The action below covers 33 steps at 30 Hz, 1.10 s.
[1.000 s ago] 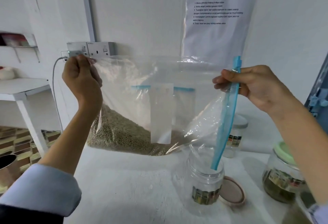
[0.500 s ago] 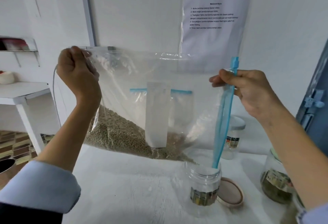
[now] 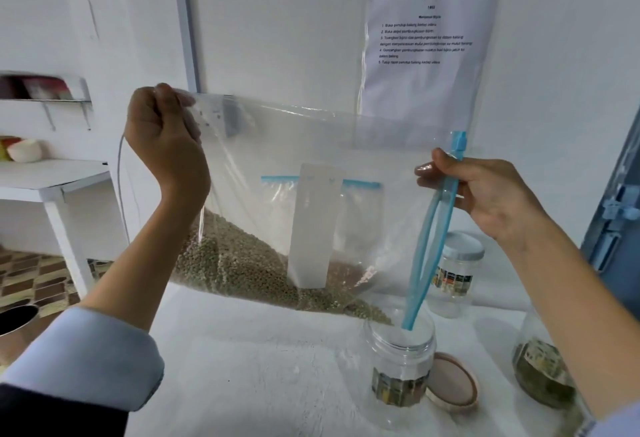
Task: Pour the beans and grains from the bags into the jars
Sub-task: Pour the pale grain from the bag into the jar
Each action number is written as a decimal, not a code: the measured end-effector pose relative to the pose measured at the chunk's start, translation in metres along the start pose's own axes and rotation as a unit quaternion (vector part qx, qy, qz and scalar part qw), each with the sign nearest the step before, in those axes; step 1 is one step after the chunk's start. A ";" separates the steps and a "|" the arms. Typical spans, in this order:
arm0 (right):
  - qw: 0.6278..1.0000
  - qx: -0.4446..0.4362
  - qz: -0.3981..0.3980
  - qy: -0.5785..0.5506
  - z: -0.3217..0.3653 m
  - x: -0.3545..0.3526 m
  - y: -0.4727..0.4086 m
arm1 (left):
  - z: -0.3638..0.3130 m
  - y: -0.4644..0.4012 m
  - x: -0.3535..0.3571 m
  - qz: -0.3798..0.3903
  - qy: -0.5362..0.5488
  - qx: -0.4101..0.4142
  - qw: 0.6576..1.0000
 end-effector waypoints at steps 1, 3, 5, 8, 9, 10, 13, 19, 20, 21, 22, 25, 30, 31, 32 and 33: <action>1.000 -0.011 -0.002 0.001 0.001 0.000 0.001 | 0.000 -0.001 0.001 0.001 0.000 0.001 1.000; 1.000 -0.020 0.002 0.004 0.003 -0.001 0.001 | -0.001 -0.001 0.003 0.003 0.002 0.004 1.000; 1.000 -0.023 0.021 0.000 0.006 -0.003 0.003 | -0.003 -0.003 0.004 0.003 0.006 0.006 1.000; 0.999 -0.034 0.028 -0.010 0.008 -0.003 0.005 | -0.005 -0.008 0.006 0.000 0.017 0.005 1.000; 0.999 -0.042 0.013 -0.012 0.008 -0.003 0.006 | -0.006 -0.009 0.007 0.000 0.017 0.003 1.000; 0.999 -0.048 -0.004 -0.014 0.006 -0.003 0.006 | -0.006 -0.010 0.008 0.001 0.016 0.000 1.000; 0.999 -0.035 -0.014 -0.035 0.000 -0.003 0.007 | -0.008 -0.009 0.011 0.004 0.016 -0.005 1.000; 0.999 -0.034 -0.006 -0.033 0.004 -0.008 0.008 | -0.020 -0.011 0.016 -0.008 0.020 0.018 1.000; 0.999 -0.037 -0.013 -0.034 0.005 -0.007 0.009 | -0.021 -0.012 0.017 -0.012 0.020 0.020 1.000; 0.999 -0.037 -0.018 -0.035 0.004 -0.007 0.010 | -0.021 -0.013 0.017 -0.015 0.020 0.024 0.999; 0.999 -0.035 -0.018 -0.034 0.003 -0.007 0.010 | -0.021 -0.013 0.018 -0.018 0.019 0.030 0.999; 0.999 -0.027 -0.012 -0.032 -0.001 -0.005 0.013 | -0.024 -0.013 0.020 -0.019 0.013 0.043 0.999; 0.999 -0.026 -0.002 -0.034 -0.003 -0.007 0.017 | -0.023 -0.011 0.017 -0.016 -0.003 0.047 0.999; 0.999 -0.028 -0.005 -0.034 -0.003 -0.008 0.018 | -0.025 -0.010 0.017 -0.014 -0.002 0.048 0.999; 0.999 -0.032 -0.013 -0.035 -0.003 -0.008 0.018 | -0.027 -0.010 0.018 -0.012 -0.002 0.048 0.999; 0.999 -0.036 -0.019 -0.035 -0.003 -0.009 0.018 | -0.028 -0.009 0.018 -0.013 -0.003 0.048 0.999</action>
Point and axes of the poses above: each hand's wrist, its own y-axis away from the middle knuckle, its own x-axis out of the palm, z = x × y, the point moved 3 cm from there along -y, towards the middle knuckle, and after that the axes turned 2 degrees about -x, right-handed, at the moved point
